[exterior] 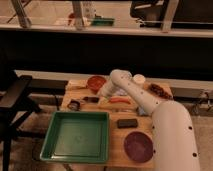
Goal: Wipe purple bowl with brush
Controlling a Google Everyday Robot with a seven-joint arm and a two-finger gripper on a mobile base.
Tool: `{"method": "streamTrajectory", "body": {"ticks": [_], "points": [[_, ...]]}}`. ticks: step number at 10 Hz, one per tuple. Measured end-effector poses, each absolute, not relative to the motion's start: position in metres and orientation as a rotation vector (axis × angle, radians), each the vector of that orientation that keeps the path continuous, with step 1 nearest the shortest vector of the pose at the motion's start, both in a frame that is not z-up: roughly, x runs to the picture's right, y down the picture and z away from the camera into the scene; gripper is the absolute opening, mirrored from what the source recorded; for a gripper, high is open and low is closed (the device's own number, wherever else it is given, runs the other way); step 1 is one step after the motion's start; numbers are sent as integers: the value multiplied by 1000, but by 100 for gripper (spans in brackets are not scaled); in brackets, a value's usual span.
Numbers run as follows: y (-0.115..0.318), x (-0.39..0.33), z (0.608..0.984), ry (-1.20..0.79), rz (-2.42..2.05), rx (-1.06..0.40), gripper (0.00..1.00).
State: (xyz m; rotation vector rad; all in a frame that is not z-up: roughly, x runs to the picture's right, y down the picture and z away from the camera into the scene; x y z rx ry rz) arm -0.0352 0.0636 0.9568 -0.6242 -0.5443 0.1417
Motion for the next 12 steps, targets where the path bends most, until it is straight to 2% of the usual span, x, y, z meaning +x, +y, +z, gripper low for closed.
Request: {"method": "streamTrajectory", "body": {"ticks": [3,5,6,12], "points": [[58,-36,959,-556,160,-612,60],[58,-41,958,-567,164,-609,45],[58,-43,958,-573,166,-610,42],[69,-55,959,-605,164,-626,42]]}}
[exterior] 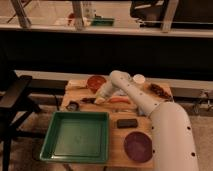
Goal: Wipe purple bowl with brush
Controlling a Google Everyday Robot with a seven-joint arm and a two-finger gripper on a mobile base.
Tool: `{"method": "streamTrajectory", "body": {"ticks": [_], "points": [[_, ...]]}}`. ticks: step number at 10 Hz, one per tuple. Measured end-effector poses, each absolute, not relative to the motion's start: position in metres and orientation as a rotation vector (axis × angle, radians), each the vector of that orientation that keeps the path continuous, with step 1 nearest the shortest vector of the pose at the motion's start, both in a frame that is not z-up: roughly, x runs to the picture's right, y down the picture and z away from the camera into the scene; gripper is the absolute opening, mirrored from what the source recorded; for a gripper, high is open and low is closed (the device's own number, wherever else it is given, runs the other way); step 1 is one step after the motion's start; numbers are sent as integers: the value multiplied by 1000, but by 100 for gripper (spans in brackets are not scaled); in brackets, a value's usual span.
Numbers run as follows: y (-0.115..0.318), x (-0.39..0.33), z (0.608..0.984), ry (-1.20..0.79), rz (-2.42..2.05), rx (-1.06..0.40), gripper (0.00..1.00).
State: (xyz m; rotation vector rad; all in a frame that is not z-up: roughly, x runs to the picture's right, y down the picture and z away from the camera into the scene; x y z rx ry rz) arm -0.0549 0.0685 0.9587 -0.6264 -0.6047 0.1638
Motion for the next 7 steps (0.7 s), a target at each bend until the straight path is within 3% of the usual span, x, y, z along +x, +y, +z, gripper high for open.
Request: {"method": "streamTrajectory", "body": {"ticks": [6,7], "points": [[75,-59,959,-626,152,-638,42],[75,-59,958,-631,146,-635,36]]}}
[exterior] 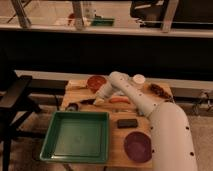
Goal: Wipe purple bowl with brush
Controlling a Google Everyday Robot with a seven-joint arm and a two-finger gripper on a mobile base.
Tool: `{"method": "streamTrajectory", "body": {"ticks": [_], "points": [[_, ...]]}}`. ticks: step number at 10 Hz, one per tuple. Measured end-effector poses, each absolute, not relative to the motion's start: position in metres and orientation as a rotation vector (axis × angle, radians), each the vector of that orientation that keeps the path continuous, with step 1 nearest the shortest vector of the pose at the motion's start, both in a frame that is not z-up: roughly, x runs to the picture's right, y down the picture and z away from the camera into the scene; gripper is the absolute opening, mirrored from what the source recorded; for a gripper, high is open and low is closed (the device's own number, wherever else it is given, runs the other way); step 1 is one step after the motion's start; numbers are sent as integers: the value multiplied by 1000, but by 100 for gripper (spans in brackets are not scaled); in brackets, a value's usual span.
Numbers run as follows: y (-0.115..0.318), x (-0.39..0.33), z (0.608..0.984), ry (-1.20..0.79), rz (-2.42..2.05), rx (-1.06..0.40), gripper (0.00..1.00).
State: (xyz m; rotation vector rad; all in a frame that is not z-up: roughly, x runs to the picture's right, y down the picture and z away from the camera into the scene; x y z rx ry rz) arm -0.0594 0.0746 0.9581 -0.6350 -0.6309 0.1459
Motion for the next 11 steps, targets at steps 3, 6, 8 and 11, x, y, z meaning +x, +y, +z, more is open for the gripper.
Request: {"method": "streamTrajectory", "body": {"ticks": [3,6,8,11], "points": [[65,-55,953,-635,137,-605,9],[49,-46,943,-633,129,-565,0],[40,-38,936,-628,123,-536,0],[16,-22,917,-614,111,-462,0]]}}
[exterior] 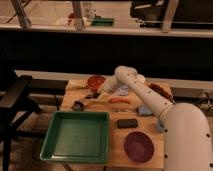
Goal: Wipe purple bowl with brush
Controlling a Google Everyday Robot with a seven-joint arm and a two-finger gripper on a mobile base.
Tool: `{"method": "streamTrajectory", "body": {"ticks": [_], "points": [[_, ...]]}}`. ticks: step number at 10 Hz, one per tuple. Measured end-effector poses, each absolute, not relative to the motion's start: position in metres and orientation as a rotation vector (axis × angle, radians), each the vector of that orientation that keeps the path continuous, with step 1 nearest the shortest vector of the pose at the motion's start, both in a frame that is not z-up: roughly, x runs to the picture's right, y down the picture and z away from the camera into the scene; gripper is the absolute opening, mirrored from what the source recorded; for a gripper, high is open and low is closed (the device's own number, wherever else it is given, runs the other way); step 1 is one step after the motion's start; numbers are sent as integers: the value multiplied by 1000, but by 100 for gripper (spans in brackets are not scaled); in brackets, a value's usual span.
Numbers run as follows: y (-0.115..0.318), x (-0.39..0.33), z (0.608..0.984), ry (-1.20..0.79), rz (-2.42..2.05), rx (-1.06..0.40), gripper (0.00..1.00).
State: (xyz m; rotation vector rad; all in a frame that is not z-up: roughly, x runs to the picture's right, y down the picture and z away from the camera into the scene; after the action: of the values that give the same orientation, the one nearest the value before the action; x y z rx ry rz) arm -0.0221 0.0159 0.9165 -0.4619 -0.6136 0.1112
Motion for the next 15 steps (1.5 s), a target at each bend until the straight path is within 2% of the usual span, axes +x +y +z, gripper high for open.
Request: {"method": "streamTrajectory", "body": {"ticks": [6,11,15], "points": [[-34,24,862,-573,103,-328,0],[-43,54,811,-561,69,-278,0],[-28,85,768,-506,35,-248,0]]}}
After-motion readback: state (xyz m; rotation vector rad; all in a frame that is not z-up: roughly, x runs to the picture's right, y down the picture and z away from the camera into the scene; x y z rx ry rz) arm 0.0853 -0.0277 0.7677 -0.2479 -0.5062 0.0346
